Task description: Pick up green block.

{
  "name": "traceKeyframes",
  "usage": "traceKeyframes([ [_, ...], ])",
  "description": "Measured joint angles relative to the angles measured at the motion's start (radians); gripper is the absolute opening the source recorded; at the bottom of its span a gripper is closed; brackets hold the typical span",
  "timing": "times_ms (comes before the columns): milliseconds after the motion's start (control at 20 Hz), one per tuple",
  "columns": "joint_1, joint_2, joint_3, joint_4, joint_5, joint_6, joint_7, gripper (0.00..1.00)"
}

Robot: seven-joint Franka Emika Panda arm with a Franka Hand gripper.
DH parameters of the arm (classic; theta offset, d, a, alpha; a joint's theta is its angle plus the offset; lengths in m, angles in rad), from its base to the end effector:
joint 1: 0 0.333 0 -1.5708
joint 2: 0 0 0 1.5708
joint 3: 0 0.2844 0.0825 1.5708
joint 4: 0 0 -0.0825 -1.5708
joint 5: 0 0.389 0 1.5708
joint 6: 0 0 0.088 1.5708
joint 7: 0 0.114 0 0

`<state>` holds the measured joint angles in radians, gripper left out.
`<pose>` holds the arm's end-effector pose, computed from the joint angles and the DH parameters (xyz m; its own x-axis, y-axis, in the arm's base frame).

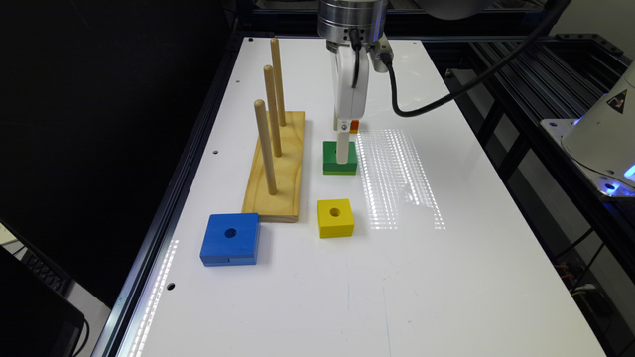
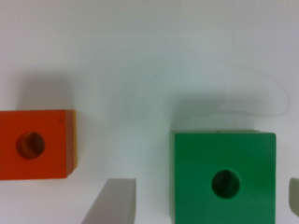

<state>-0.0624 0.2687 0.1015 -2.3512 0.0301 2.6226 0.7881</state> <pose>0.5085 0.0217 0.1761 0.7118 -0.7018 -0.0275 -0.7024 -0.7111 -0.0318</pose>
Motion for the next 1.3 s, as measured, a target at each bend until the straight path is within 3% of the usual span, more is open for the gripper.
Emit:
traceKeyframes([
  [350,0.0,0.009,0.0,0.0,0.0,0.004,0.0,1.0],
  [750,0.001,0.101,0.001,0.001,0.0,0.104,0.0,1.0],
  [1300,0.001,0.104,0.009,0.018,0.0,0.106,0.0,1.0],
])
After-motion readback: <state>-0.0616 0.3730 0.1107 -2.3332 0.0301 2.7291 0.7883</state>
